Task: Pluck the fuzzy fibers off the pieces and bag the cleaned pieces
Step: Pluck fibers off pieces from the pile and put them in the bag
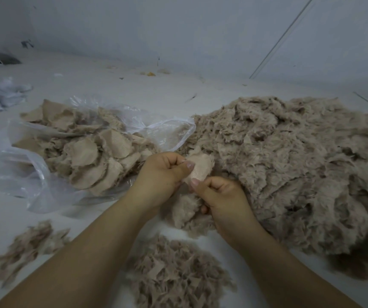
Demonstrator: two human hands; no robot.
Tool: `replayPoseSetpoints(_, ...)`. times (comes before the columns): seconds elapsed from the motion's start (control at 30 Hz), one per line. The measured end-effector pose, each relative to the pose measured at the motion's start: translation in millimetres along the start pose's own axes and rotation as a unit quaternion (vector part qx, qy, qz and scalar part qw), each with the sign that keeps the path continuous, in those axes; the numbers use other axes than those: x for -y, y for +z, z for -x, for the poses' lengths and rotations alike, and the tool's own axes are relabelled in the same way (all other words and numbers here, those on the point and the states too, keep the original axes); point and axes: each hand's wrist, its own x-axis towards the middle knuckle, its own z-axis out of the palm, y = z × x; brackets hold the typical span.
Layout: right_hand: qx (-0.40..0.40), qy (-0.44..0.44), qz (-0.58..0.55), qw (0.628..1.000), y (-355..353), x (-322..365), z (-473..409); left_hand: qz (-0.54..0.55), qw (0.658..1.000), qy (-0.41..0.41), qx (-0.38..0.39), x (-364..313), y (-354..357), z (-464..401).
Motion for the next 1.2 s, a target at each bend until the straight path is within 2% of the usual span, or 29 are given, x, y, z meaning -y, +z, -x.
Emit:
replayPoseSetpoints(0.33, -0.007, -0.001, 0.015, 1.0, -0.1, 1.1, 1.4, 0.043, 0.995, 0.019, -0.092, 0.2, 12.3, 6.1)
replayPoseSetpoints(0.4, -0.012, -0.003, 0.016, 1.0, 0.3, 0.3, 1.5, 0.019, 0.993, 0.032, -0.109, 2.0, 10.9, 5.8)
replayPoseSetpoints(0.5, -0.029, 0.007, 0.019, 0.999, -0.3, -1.0, 1.7, -0.092, 0.974, 0.08, -0.19, 2.9, -3.5, -0.6)
replayPoseSetpoints(0.57, -0.04, 0.014, 0.015, 0.999, -1.5, -0.9, 1.7, -0.178, 0.945, 0.122, -0.245, -1.8, -21.1, -5.2)
replayPoseSetpoints(0.63, -0.043, 0.016, 0.012, 0.999, -1.3, -0.8, 1.0, -0.262, 0.898, 0.169, -0.311, -9.3, -41.6, -6.8)
replayPoseSetpoints(0.73, -0.046, 0.024, -0.016, 0.999, 0.6, -0.8, -0.5, -0.444, 0.772, 0.193, -0.413, -17.1, -75.4, -9.3)
replayPoseSetpoints(0.8, -0.049, 0.027, -0.025, 0.998, 1.3, -0.8, -0.8, -0.586, 0.702, 0.109, -0.389, -16.5, -90.0, -12.4)
replayPoseSetpoints(0.87, -0.052, 0.025, -0.03, 0.998, 1.7, -1.2, -1.0, -0.656, 0.675, 0.024, -0.336, -16.5, -92.3, -14.3)
replayPoseSetpoints(0.9, -0.053, 0.024, -0.032, 0.998, 1.9, -1.5, -1.1, -0.668, 0.669, 0.015, -0.325, -16.5, -88.6, -13.7)
replayPoseSetpoints(0.97, -0.056, 0.022, -0.037, 0.998, 2.3, -1.9, -1.2, -0.665, 0.659, 0.072, -0.345, -20.5, -75.7, -11.2)
replayPoseSetpoints(1.03, -0.056, 0.019, -0.043, 0.997, 2.2, -2.4, -1.4, -0.628, 0.668, 0.196, -0.347, -22.0, -58.4, -3.8)
replayPoseSetpoints(1.07, -0.055, 0.018, -0.046, 0.997, 1.9, -2.4, -1.3, -0.604, 0.702, 0.226, -0.302, -21.7, -48.6, 0.9)
replayPoseSetpoints(1.1, -0.054, 0.018, -0.05, 0.997, 1.6, -2.3, -1.4, -0.569, 0.763, 0.212, -0.221, -21.5, -38.7, 5.5)
replayPoseSetpoints(1.13, -0.053, 0.019, -0.056, 0.997, 1.4, -2.4, -1.6, -0.528, 0.826, 0.162, -0.112, -21.2, -28.8, 8.9)
replayPoseSetpoints(1.17, -0.052, 0.021, -0.065, 0.996, 1.5, -2.5, -1.9, -0.485, 0.868, 0.104, -0.001, -19.2, -19.0, 11.6)
replayPoseSetpoints(1.2, -0.051, 0.023, -0.071, 0.996, 2.0, -2.0, -1.9, -0.446, 0.889, 0.068, 0.079, -16.3, -10.7, 13.0)
